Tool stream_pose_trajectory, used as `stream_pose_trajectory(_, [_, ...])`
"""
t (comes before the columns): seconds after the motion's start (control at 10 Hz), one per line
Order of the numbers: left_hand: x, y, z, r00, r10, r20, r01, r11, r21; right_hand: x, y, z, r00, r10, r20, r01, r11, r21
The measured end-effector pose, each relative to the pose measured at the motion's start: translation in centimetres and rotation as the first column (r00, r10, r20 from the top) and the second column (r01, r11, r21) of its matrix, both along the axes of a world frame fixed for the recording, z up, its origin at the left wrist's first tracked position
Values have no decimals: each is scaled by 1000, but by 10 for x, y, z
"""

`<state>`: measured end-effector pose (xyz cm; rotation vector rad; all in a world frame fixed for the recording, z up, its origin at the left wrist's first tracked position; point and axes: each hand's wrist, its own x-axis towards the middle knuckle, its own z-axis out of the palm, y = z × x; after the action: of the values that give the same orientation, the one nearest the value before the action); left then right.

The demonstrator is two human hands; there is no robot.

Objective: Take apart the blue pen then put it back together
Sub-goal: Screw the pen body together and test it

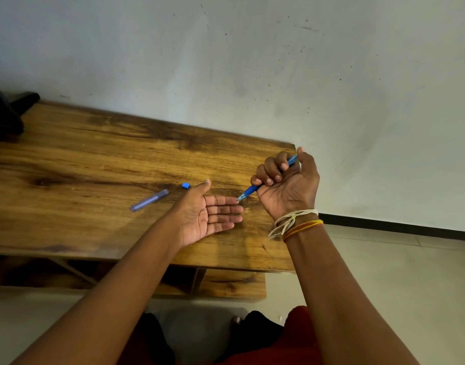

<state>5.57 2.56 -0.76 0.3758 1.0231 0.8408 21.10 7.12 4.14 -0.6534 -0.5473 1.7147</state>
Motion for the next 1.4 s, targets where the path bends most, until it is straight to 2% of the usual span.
stream_pose_trajectory(1.1, [-7, 2, -3, 998, -20, 66, 18, 999, 31, 1, 4, -15, 979, -89, -184, 67, 990, -126])
stream_pose_trajectory(1.4, [-8, 0, -3, 998, -18, 67, 16, 999, 38, 0, 4, -15, 980, -88, -176, 65, 989, -134])
